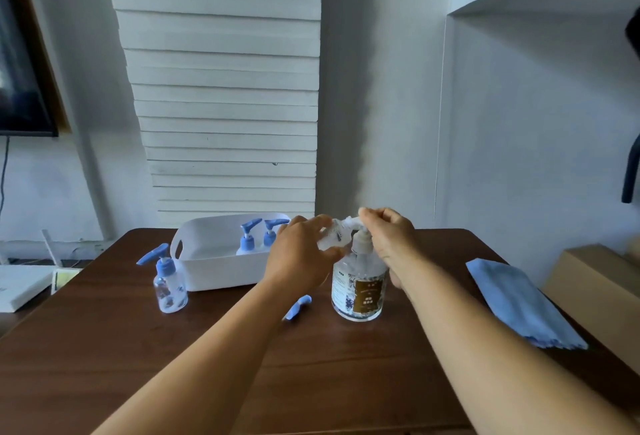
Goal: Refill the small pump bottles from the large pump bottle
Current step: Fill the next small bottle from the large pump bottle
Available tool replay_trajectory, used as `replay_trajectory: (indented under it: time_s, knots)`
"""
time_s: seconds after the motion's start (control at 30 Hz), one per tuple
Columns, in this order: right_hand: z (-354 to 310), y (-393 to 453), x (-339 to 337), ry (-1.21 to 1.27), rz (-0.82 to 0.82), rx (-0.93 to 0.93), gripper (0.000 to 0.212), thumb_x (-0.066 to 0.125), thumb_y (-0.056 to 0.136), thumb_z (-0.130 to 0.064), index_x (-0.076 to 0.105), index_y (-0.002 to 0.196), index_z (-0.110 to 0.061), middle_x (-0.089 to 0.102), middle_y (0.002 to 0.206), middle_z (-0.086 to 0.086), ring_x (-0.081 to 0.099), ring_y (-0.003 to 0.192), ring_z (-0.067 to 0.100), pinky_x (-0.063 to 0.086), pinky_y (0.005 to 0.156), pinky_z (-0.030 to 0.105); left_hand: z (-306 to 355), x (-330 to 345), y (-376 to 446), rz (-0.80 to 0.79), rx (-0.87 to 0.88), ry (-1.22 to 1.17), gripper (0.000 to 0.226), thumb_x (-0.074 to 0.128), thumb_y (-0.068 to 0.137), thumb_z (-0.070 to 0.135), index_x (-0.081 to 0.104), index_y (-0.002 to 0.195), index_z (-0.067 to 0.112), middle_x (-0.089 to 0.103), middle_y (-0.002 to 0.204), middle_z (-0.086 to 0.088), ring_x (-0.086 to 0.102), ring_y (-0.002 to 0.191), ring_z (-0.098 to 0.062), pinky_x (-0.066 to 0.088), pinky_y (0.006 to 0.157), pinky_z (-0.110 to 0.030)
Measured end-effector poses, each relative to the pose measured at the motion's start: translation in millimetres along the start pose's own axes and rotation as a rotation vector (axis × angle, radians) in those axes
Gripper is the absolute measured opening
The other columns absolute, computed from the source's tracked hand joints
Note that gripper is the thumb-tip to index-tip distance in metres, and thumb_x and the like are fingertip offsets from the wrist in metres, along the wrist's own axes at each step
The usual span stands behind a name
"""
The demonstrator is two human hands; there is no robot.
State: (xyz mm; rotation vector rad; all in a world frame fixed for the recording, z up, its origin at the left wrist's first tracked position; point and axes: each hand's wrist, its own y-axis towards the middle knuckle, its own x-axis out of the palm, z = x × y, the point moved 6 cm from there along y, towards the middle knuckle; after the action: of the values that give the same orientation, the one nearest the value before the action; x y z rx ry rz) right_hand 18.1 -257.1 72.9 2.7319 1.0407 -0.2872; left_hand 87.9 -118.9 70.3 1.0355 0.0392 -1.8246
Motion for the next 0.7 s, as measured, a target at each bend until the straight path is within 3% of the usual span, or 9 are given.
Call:
replay_trajectory:
  time_s: [0.27, 0.47, 0.7]
  knots:
    - [-13.7, 4.5, -6.0, -0.042, 0.017, -0.041, 0.027, 0.057, 0.09, -0.03, 0.049, 0.068, -0.017, 0.052, 0.066, -0.004, 0.046, 0.063, 0.009, 0.034, 0.053, 0.023, 5.8, -5.8, 2.3, 0.015, 0.011, 0.007, 0.051, 0.07, 0.078, 0.037, 0.054, 0.126, 0.029, 0.057, 0.11, 0.001, 0.054, 0.106, -0.018, 0.046, 0.085, -0.029]
    - [-6.5, -0.3, 0.2, -0.073, 0.028, -0.037, 0.025, 0.055, 0.089, -0.032, 0.048, 0.07, -0.018, 0.054, 0.068, -0.004, 0.046, 0.064, 0.01, 0.033, 0.052, 0.025, -0.8, -2.0, -1.4, -0.011, -0.019, -0.013, 0.054, 0.071, 0.077, 0.039, 0.054, 0.126, 0.028, 0.058, 0.116, -0.001, 0.054, 0.112, -0.019, 0.046, 0.089, -0.031]
    - [-4.0, -1.9, -2.9, -0.015, 0.056, -0.053, 0.021, 0.055, 0.088, -0.032, 0.052, 0.073, -0.018, 0.055, 0.07, -0.004, 0.049, 0.068, 0.011, 0.035, 0.053, 0.024, 3.0, -1.5, 0.8, -0.002, -0.004, -0.008, 0.051, 0.071, 0.076, 0.037, 0.055, 0.124, 0.029, 0.058, 0.113, 0.0, 0.055, 0.109, -0.018, 0.046, 0.084, -0.029]
